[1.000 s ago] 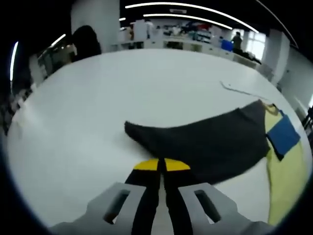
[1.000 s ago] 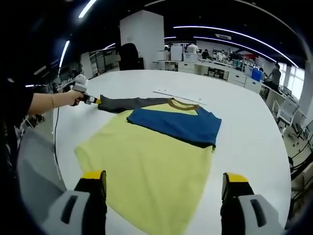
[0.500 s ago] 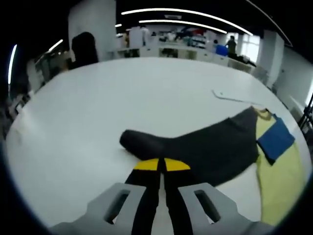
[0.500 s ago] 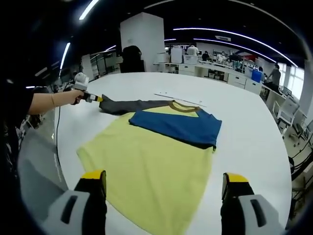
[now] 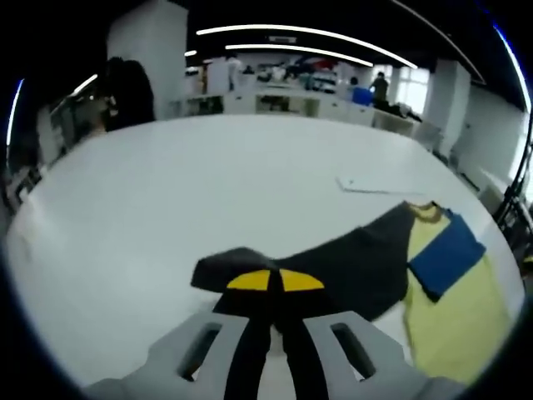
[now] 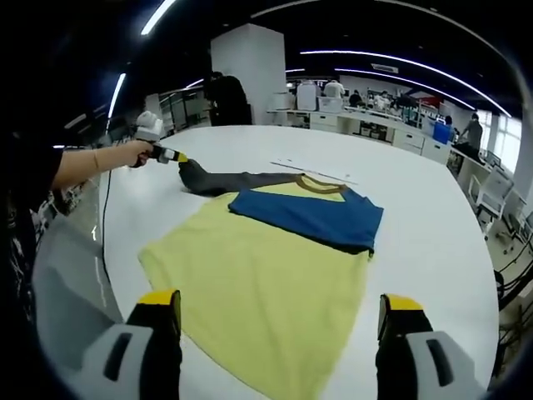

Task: Fold the garment on the visible template until the final outline fits inside the template.

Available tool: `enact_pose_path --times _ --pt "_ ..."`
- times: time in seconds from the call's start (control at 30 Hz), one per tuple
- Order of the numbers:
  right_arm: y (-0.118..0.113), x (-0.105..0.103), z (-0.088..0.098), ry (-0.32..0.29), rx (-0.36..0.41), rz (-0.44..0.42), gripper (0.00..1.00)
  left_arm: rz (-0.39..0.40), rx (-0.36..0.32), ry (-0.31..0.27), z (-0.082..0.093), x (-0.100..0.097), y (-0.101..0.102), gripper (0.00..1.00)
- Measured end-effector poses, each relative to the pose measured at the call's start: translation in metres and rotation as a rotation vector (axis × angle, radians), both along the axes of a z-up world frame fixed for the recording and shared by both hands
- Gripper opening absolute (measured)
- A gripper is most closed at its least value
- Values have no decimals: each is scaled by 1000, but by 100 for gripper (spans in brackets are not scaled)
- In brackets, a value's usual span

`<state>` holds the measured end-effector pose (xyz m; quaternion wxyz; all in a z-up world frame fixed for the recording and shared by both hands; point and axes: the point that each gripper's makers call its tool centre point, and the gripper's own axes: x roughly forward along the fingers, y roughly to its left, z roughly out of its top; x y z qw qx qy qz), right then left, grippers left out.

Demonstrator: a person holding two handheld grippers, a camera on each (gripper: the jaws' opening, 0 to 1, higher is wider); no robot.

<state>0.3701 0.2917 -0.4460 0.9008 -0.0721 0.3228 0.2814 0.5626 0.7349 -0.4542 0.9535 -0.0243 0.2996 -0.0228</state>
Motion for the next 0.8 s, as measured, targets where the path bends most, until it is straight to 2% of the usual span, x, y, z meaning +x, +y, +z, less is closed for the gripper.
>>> enact_pose_path --times 0.27,0.6,0.8 --pt "0 -1 1 -8 2 5 99 -69 -2 -34 19 12 -29 0" --pt "-2 -4 2 -15 1 -2 99 -156 -26 -40 37 24 -70 0" --pt "-2 -4 2 -14 5 -6 99 -188 -76 -33 42 33 -101 0"
